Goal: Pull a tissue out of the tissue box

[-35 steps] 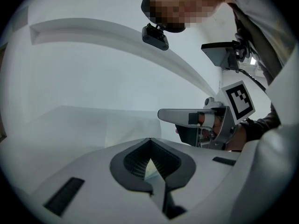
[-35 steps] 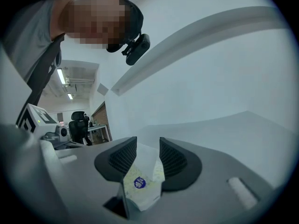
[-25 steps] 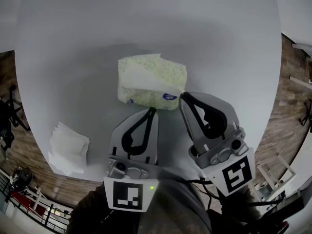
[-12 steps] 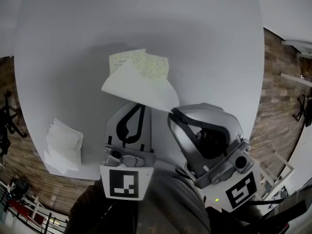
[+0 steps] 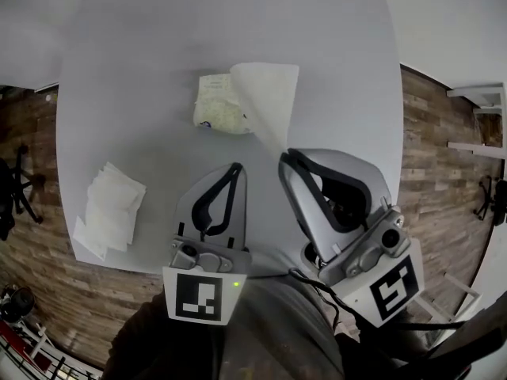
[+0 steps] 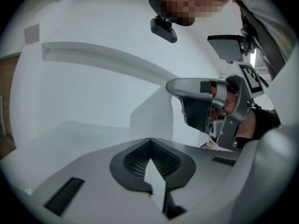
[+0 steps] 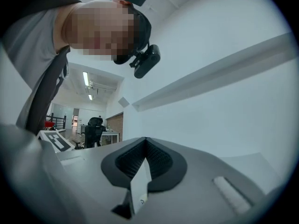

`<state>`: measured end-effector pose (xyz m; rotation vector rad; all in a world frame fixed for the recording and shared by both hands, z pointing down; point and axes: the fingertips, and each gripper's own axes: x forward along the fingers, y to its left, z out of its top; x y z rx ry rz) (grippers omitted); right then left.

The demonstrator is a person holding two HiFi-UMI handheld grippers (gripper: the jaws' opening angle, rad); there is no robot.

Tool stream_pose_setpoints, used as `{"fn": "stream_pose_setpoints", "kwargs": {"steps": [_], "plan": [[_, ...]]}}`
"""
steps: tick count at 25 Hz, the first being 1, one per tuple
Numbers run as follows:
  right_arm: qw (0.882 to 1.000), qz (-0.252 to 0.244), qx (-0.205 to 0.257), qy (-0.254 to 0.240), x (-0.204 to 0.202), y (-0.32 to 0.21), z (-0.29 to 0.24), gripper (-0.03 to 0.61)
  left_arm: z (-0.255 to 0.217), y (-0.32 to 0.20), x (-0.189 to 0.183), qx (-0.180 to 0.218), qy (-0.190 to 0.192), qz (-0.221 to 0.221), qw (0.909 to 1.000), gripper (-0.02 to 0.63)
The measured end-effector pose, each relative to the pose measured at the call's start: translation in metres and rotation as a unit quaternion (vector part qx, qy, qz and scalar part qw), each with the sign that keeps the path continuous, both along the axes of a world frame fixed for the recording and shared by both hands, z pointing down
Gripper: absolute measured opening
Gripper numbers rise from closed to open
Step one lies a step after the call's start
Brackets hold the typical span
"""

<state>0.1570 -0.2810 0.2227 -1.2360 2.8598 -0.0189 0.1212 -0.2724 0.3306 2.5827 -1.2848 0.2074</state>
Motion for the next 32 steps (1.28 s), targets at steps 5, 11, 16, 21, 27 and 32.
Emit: {"fn": "stream_pose_setpoints", "kwargs": {"steps": [5,11,16,21,27,32], "plan": [[1.000,-0.009,-0.002,-0.004,0.001,0.039,-0.003,0.003,-0.037,0.051,-0.024,0.003,-0.004,-0.046,0.9989,-0.002],[1.000,-0.024,-0.007,-0.009,-0.029,0.082,0.003,0.002,-0.064,0.115,-0.067,-0.001,-0.025,-0.085,0.9961,-0.002],[0.999,-0.042,-0.008,-0.007,-0.075,0.106,0.009,0.002,-0.076,0.148,-0.108,0.013,-0.031,-0.110,0.9934,-0.002],[0.998,-0.054,-0.018,0.003,-0.139,0.110,0.030,0.003,-0.075,0.157,-0.169,0.020,-0.034,-0.125,0.9914,-0.002],[0.996,-0.071,-0.059,0.019,-0.246,0.106,0.085,0.003,-0.063,0.148,-0.267,0.021,-0.057,-0.124,0.9904,-0.002],[0.989,-0.101,-0.101,0.037,-0.334,0.106,0.142,0.003,-0.040,0.137,-0.340,0.000,-0.074,-0.139,0.9875,-0.002]]}}
